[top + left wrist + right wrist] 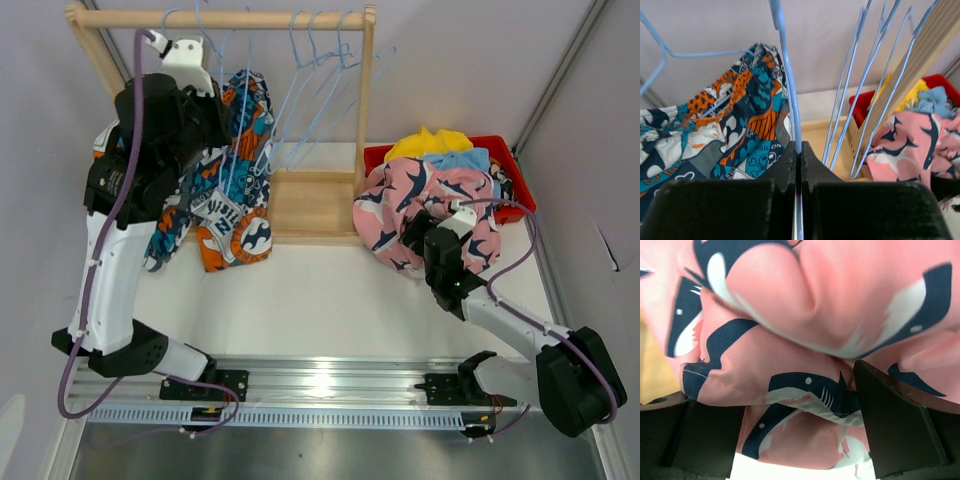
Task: Remove the shorts from the hanger
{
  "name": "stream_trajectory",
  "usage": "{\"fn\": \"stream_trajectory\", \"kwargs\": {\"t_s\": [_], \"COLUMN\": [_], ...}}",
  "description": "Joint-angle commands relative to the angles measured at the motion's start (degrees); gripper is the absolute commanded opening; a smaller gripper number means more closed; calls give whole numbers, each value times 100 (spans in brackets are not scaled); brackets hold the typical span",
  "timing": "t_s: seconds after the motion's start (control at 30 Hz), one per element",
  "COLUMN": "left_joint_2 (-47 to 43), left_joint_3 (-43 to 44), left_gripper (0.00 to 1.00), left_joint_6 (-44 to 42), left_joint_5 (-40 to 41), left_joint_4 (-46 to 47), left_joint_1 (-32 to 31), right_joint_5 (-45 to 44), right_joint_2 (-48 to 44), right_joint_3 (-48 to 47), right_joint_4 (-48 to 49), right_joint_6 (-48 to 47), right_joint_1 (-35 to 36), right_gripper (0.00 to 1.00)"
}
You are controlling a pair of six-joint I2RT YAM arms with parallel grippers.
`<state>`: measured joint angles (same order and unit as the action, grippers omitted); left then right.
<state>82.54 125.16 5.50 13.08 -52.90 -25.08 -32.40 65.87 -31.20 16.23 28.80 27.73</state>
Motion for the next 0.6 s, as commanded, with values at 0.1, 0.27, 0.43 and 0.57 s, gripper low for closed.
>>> {"fn": "stream_trajectory", "kwargs": {"t_s": [0.1, 0.27, 0.43, 0.57], "left_joint_2": [-203, -177, -72, 314], "left_joint_3": [711, 378, -273, -203], "left_gripper": [0, 0, 0, 0], "left_joint_6": [-66, -189, -128, -110], "left_joint_5": [-69, -130, -446, -684], "left_joint_4": [263, 464, 878, 992], "left_joint_1": [12, 12, 12, 12], "right_joint_5": [-407, -381, -363, -381], "right_joint_2": [-171, -170, -188, -188], "right_joint_3": [281, 395, 571, 694], "right_joint_4": [284, 346, 451, 513], "right_joint_6": [390, 478, 531, 487], "right_joint_1": [154, 180, 225, 225], "right_gripper": [88, 88, 88, 88]}}
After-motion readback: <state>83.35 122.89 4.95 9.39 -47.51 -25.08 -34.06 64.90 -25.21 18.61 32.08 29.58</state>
